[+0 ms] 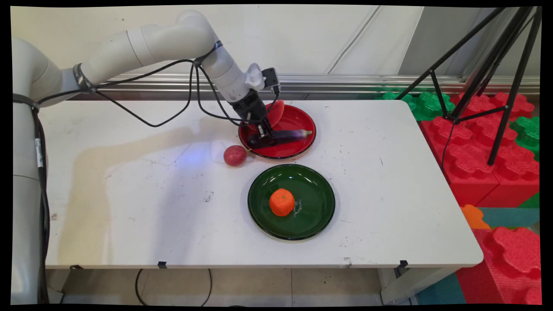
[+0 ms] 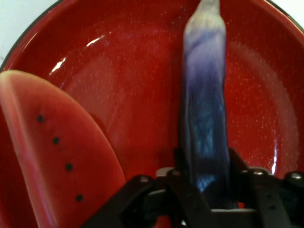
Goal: Place the picked object on the table
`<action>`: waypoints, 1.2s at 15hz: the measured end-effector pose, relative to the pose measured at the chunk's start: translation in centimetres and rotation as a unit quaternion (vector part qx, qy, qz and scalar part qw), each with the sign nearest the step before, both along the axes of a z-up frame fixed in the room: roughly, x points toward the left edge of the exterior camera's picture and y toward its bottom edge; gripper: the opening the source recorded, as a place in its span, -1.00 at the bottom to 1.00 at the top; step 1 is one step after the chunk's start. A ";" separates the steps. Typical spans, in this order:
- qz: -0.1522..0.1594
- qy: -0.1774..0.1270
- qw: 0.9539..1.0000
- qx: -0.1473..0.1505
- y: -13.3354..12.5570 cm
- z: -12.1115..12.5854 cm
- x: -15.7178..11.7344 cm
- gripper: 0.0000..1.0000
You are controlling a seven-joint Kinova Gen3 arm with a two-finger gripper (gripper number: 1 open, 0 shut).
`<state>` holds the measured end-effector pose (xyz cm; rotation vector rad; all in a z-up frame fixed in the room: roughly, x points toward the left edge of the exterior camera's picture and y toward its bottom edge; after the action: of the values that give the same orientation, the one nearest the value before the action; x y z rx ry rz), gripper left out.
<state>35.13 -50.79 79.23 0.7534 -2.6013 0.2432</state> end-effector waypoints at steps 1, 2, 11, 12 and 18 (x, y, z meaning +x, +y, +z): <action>-0.001 0.000 1.000 0.000 0.0 0.0 0.0 -1.00; -0.001 0.001 1.000 0.000 0.0 0.0 0.0 -1.00; 0.006 0.006 1.000 -0.007 0.5 0.9 0.4 -1.00; 0.008 0.009 1.000 -0.011 0.6 1.2 0.5 -1.00; 0.017 0.026 0.999 -0.034 1.3 3.4 1.6 -1.00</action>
<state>36.71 -49.46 82.62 0.7694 -2.5196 0.3152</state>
